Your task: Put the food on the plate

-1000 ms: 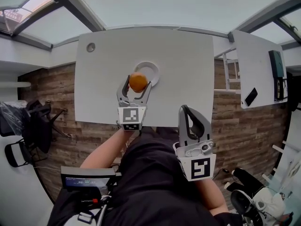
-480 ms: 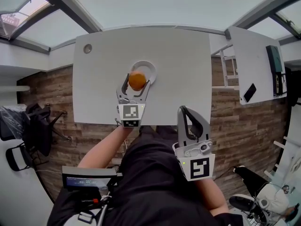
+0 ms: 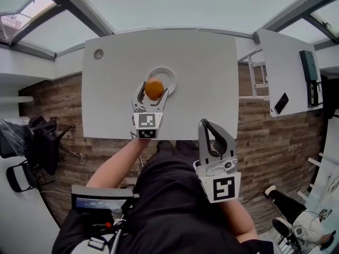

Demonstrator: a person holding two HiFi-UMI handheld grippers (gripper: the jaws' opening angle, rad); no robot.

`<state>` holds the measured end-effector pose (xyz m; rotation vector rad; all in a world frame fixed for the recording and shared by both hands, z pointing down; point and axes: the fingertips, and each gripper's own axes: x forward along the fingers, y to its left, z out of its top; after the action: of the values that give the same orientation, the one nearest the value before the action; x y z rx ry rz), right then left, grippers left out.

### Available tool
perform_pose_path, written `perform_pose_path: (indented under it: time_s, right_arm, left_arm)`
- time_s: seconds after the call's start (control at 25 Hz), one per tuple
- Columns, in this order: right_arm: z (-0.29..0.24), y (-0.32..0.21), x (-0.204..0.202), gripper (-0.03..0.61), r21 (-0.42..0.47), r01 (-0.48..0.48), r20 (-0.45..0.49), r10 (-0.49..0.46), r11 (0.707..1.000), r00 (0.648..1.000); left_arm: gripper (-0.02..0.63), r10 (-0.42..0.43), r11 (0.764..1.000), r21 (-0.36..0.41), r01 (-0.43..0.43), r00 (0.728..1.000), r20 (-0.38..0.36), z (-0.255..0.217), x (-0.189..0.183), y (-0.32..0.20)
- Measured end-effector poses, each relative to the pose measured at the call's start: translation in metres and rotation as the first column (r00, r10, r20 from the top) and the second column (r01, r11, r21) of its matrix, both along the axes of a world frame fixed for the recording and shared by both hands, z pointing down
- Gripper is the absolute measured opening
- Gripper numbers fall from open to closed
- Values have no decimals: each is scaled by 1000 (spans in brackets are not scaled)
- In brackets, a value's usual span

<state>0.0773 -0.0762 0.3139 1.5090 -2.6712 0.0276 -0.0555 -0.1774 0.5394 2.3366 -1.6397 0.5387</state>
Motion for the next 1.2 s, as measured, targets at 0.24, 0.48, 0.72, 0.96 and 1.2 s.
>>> perform_pose_path:
  time_s: [0.24, 0.48, 0.72, 0.96, 1.2]
  right_arm:
    - [1, 1, -6, 8, -7, 8, 0, -8, 1000, 1000]
    - [3, -1, -9, 8, -7, 3, -2, -3, 1000, 1000]
    - [6, -2, -11, 8, -18, 3, -5, -3, 1000, 1000]
    - [8, -6, -11, 8, -27, -3, -7, 3, 1000, 1000]
    - [11, -11, -10, 8, -38, -4, -6, 4, 999, 1000]
  left_arm:
    - [354, -21, 999, -45, 21, 1000, -14, 14, -8, 1]
    - [354, -28, 997, -69, 26, 1000, -15, 24, -11, 1]
    - [354, -33, 992, -119, 30, 999, -23, 35, -11, -1]
    - [354, -3, 993, -114, 3, 1000, -6, 49, -7, -6]
    - [354, -5, 991, -135, 5, 1000, 0, 58, -8, -8]
